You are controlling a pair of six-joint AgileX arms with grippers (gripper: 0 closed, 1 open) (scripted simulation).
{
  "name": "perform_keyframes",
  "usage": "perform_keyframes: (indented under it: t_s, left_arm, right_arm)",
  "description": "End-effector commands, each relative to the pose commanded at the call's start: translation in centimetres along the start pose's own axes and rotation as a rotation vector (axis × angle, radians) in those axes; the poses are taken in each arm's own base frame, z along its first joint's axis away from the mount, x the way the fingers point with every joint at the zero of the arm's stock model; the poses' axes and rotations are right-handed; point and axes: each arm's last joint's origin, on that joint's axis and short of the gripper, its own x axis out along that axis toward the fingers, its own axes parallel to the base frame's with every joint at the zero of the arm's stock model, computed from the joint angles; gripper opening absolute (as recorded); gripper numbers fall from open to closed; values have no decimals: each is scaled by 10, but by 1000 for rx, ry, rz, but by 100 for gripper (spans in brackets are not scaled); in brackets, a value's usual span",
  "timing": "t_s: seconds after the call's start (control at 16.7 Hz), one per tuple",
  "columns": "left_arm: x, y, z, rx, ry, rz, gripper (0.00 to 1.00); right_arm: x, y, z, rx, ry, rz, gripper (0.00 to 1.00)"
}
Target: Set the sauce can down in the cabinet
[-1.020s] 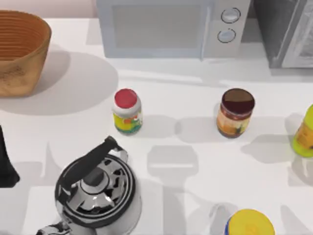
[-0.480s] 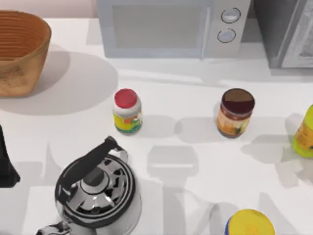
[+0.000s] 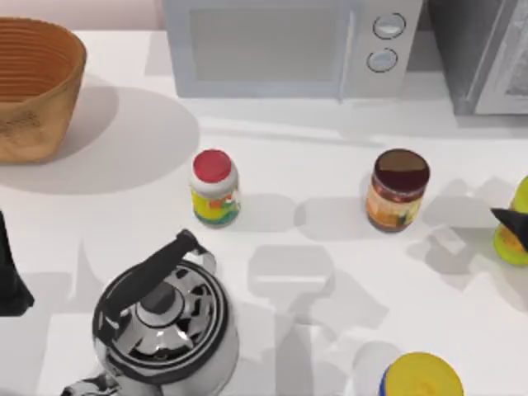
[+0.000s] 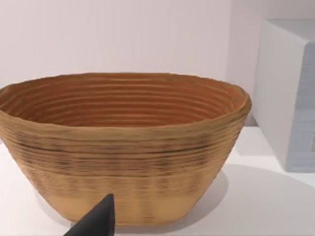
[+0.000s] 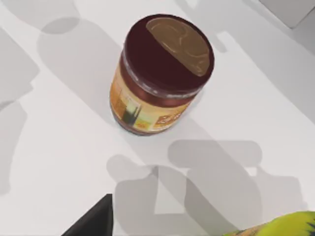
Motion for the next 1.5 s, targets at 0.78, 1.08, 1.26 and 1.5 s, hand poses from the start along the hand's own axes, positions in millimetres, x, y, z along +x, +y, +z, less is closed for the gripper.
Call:
perform_keyframes:
  t_s: [0.78, 1.08, 1.26, 1.5]
  left_arm:
    - [0, 0, 0, 0, 0, 0, 100]
    - [0, 0, 0, 0, 0, 0, 100]
    - [0, 0, 0, 0, 0, 0, 100]
    - [0, 0, 0, 0, 0, 0, 100]
  right_arm:
    - [169, -74, 23, -353, -66, 654, 100]
    - [203, -92, -12, -353, -140, 748, 100]
    - [207, -94, -21, -343, -149, 762, 100]
    - [207, -93, -20, -347, -148, 763, 100]
